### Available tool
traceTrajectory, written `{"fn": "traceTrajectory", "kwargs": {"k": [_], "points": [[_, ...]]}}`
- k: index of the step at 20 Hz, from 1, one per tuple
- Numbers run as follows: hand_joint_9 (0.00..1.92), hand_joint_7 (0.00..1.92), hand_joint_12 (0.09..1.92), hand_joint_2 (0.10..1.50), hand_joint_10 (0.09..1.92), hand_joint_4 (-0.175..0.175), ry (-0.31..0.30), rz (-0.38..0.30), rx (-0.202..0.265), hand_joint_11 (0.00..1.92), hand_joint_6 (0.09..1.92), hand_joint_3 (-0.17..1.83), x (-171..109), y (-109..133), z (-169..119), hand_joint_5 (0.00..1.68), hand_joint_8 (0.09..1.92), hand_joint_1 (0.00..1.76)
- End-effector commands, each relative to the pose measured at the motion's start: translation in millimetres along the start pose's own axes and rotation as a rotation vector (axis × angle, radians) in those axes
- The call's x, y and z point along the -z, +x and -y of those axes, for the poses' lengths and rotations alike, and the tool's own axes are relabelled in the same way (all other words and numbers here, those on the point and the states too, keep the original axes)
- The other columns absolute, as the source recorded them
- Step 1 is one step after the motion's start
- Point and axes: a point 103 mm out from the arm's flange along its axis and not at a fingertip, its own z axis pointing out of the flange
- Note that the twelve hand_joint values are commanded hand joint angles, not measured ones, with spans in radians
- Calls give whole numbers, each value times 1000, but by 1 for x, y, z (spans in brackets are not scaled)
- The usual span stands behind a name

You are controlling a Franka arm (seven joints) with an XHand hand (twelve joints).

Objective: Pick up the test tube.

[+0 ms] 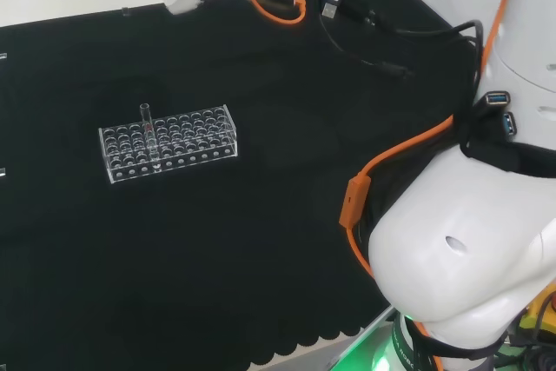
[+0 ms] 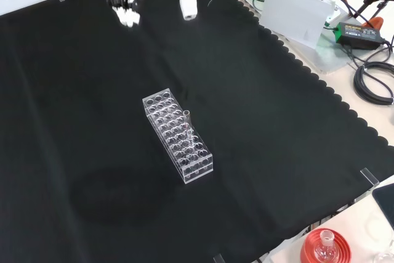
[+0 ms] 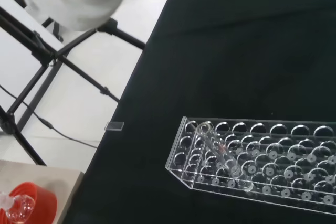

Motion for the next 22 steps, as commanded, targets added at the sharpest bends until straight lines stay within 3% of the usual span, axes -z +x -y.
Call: {"fn": "traceTrajectory", "kwargs": {"k": [1, 4, 22], "points": [[162, 114, 1514, 650, 992, 32, 52, -16, 26, 0, 184, 532, -25, 0, -26, 348, 889, 891], [166, 127, 1515, 649, 991, 31, 64, -18, 27, 0, 182, 534, -40, 1, -46, 349, 891, 901], [229, 217, 1546, 626, 976, 15, 170, -55, 39, 0, 181, 595, -90, -4, -62, 373, 884, 1003]]}}
